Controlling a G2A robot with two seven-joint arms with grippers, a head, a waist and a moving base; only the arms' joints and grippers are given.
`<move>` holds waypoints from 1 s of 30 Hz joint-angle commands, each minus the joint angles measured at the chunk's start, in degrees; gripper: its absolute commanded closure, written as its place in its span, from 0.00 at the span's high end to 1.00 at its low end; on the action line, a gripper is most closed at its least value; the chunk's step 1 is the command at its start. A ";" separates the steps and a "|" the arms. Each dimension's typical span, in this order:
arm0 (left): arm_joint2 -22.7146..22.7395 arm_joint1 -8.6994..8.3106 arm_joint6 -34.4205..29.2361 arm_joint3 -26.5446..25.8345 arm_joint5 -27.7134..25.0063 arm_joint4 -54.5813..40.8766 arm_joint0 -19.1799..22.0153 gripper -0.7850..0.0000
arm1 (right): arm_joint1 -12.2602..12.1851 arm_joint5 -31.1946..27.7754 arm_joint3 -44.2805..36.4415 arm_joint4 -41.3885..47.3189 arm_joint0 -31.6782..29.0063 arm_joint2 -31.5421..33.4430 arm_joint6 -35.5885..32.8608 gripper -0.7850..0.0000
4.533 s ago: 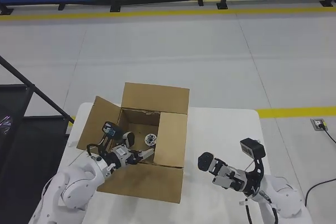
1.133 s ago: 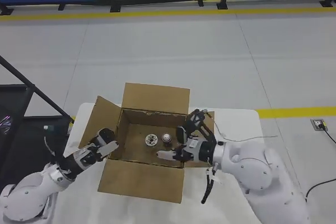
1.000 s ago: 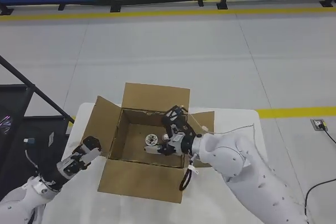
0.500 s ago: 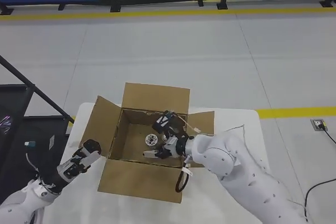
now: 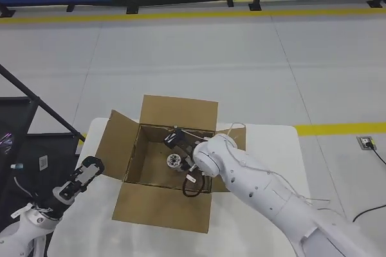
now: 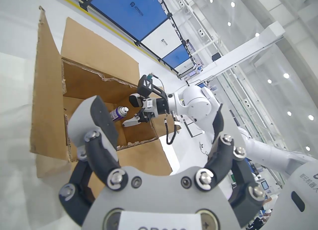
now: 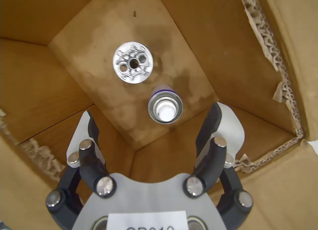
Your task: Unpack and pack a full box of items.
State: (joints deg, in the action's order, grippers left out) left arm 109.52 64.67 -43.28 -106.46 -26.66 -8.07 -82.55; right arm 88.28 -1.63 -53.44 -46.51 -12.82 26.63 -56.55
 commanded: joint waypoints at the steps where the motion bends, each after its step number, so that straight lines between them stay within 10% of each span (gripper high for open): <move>1: 0.00 0.00 0.00 0.00 0.01 0.00 0.00 1.00 | 1.46 -0.52 3.91 0.84 0.89 -0.82 0.40 1.00; 12: 0.00 0.00 0.00 0.00 0.01 0.00 0.00 1.00 | 7.26 -2.56 17.47 2.25 3.04 -2.75 4.75 0.00; 22: 0.00 0.00 0.00 0.00 0.01 0.00 0.00 1.00 | 8.23 -3.65 16.93 1.58 4.03 -1.02 4.93 0.00; 30: 0.00 0.00 0.00 0.00 0.01 0.00 0.00 1.00 | 2.68 5.16 -4.49 -5.78 2.19 6.42 -5.27 0.00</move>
State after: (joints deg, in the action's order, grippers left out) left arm 109.53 64.67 -43.29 -106.46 -26.65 -8.07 -82.55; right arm 92.14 1.91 -52.78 -50.30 -9.82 31.48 -59.71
